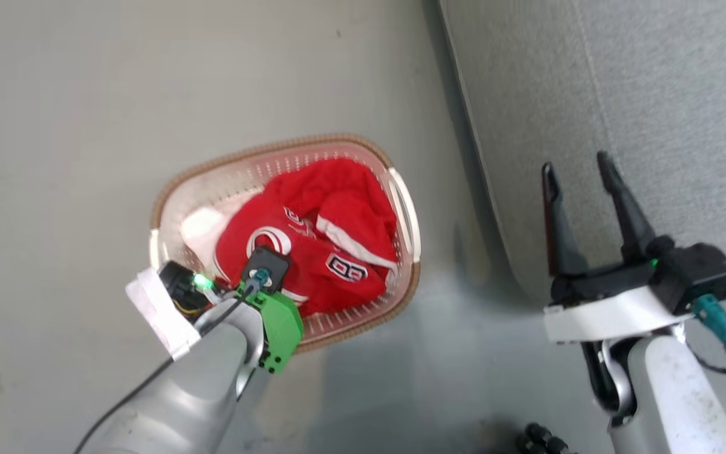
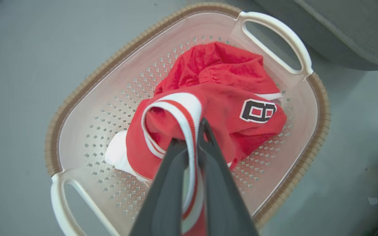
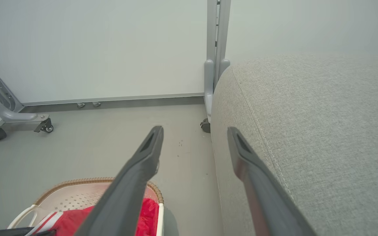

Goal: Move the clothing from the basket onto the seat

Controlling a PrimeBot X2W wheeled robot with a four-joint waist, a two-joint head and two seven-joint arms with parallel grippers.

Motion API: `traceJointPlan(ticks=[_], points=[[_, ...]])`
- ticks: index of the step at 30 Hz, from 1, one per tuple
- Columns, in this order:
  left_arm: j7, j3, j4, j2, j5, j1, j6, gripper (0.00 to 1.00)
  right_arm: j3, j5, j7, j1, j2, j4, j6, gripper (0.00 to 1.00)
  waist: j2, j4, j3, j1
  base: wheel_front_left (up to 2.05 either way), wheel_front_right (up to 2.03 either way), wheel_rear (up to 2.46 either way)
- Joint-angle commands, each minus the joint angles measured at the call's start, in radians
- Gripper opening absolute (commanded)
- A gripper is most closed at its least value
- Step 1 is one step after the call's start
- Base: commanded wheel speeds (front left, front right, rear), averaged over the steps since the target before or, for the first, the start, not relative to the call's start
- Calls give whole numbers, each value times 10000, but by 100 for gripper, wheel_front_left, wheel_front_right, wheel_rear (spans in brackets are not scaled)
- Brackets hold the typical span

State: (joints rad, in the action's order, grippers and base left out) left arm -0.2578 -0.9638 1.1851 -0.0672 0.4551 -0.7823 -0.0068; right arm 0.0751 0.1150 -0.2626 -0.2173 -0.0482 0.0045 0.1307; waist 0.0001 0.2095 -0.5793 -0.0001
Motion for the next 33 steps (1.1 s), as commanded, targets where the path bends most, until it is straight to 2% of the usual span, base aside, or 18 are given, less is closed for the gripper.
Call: traceJointPlan(ticks=[1, 6, 13, 20, 33], points=[[-83, 127, -247, 81, 141, 352, 144, 0, 49, -80, -35, 366, -41, 108, 1, 100, -1, -703, 2515, 1, 0, 0, 0], [-76, 877, -2124, -298, 350, 1497, 664, 0, 310, -155, -35, 1114, -39, 396, 1, 100, -1, -880, 3970, 1, 0, 0, 0], [-81, 1636, -4730, -744, 112, 2854, 1089, 0, 604, -249, -35, 1998, -38, 679, 1, 100, -1, -976, 5463, 1, 0, 0, 0], [-81, 2035, -6935, -1265, -340, 3506, 1410, 0, 818, -273, -35, 2451, -38, 739, 1, 100, -1, -1020, 6003, 1, 0, 0, 0], [310, 1677, -9289, -1638, -717, 3645, 1550, 0, 1478, -466, -35, 2661, -36, 871, 1, 100, -1, -1128, 6493, 1, 0, 0, 0]])
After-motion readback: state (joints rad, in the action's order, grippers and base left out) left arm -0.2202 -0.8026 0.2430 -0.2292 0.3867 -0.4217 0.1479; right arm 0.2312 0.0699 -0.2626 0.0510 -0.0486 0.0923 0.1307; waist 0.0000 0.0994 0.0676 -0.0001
